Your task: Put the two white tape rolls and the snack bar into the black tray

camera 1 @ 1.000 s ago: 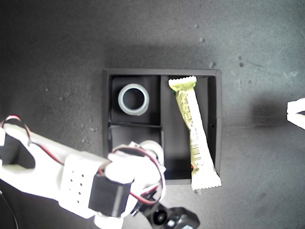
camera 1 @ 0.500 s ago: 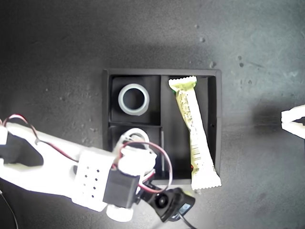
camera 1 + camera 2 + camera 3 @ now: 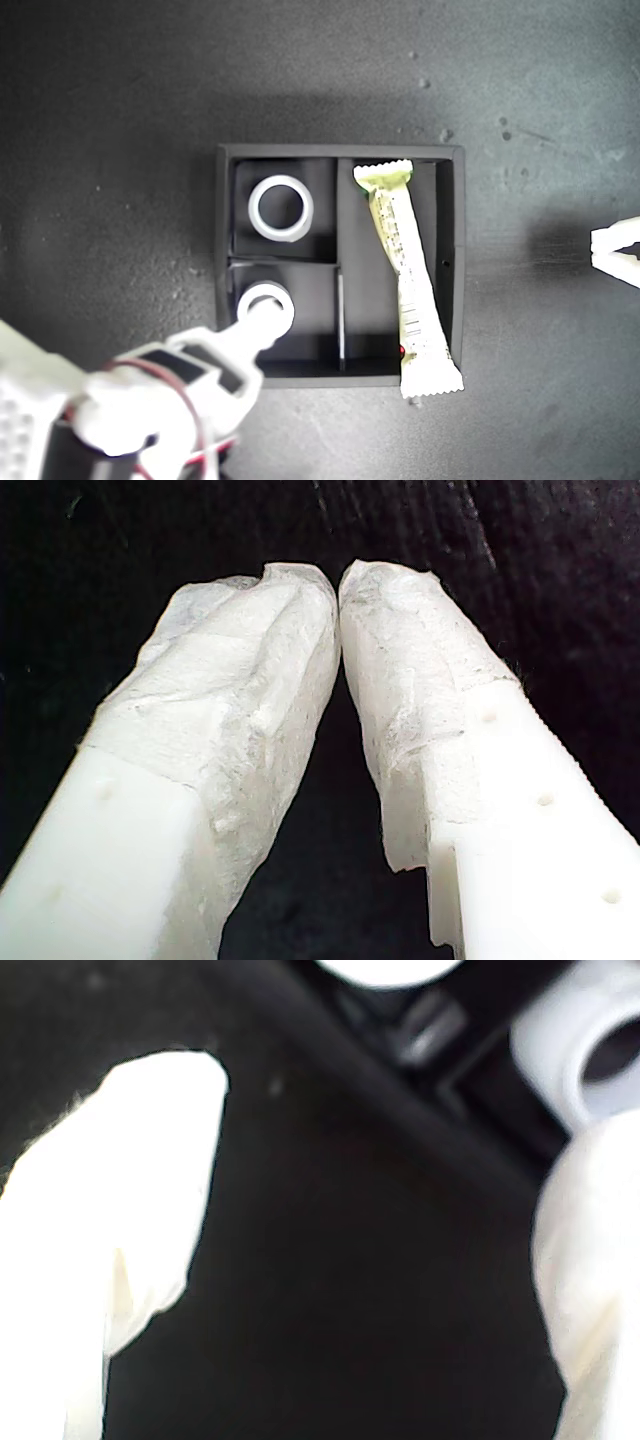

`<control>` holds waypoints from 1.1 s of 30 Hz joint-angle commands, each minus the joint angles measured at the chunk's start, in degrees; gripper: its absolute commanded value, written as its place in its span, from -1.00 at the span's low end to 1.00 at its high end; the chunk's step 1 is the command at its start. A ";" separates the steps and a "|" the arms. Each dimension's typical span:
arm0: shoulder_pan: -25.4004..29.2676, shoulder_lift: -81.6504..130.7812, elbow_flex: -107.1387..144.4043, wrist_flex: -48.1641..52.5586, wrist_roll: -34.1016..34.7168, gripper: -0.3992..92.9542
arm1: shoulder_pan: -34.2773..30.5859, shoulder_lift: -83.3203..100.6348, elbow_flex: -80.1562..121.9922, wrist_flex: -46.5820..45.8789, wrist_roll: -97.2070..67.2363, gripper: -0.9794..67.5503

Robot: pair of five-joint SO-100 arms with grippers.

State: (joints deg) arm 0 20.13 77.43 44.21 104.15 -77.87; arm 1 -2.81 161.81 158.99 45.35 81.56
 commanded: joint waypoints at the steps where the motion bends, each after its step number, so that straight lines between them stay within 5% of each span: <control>1: -1.32 19.25 17.05 0.70 -2.02 -0.63 | 0.26 7.65 4.57 0.35 -0.79 -0.98; 9: -4.83 55.81 66.71 -15.38 -4.66 -0.99 | 0.26 30.23 19.95 8.88 -0.79 -0.98; 15: -6.59 79.19 96.77 -26.63 -6.42 -0.99 | 1.41 30.23 19.95 15.91 -0.35 -0.98; 27: -6.94 95.01 119.97 -34.37 -7.12 -0.99 | 1.76 30.23 20.04 25.93 3.69 -0.95; 33: -6.94 114.26 131.13 -29.97 -8.00 -0.99 | 1.67 30.23 20.04 31.38 8.17 -0.81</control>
State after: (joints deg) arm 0 13.80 182.02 170.51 71.37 -84.99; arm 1 -0.97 191.60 178.33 75.50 88.59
